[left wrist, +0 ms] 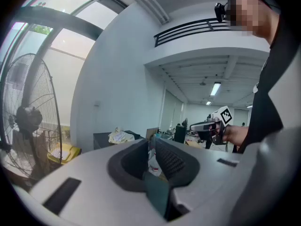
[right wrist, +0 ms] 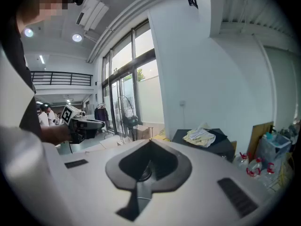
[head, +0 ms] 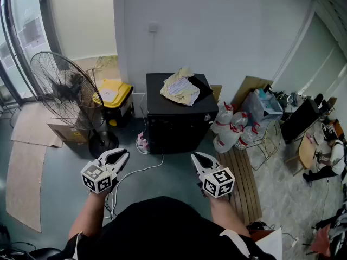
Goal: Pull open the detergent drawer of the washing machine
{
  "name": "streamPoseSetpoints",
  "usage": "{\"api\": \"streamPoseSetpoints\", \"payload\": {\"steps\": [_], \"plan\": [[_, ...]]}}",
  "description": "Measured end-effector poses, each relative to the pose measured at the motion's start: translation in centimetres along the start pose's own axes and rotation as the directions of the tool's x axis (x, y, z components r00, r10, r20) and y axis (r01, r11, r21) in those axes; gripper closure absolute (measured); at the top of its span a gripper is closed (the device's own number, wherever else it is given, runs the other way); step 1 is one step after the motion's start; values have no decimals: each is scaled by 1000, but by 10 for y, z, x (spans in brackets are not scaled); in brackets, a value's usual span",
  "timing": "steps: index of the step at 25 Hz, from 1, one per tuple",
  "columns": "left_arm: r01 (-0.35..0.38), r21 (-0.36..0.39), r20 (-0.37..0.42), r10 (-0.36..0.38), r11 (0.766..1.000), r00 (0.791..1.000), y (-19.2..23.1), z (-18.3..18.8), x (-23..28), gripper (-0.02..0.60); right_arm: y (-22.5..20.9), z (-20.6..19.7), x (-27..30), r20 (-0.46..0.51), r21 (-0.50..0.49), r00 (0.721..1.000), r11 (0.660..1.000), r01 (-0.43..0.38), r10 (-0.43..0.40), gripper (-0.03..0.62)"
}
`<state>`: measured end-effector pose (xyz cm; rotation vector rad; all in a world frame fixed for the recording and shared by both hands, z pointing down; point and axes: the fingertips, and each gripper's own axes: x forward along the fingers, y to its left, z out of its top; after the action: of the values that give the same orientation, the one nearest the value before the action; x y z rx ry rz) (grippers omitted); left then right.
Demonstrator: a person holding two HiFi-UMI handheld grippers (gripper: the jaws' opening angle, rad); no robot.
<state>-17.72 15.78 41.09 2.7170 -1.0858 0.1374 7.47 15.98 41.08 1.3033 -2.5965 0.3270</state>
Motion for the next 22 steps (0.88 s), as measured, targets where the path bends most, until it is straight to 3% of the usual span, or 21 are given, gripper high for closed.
{"api": "streamPoseSetpoints", "payload": {"steps": [22], "plan": [[49, -33, -10, -49, 998, 999, 8, -5, -19, 526, 34, -3, 1, 12, 55, 999, 998, 34, -35, 592]]}}
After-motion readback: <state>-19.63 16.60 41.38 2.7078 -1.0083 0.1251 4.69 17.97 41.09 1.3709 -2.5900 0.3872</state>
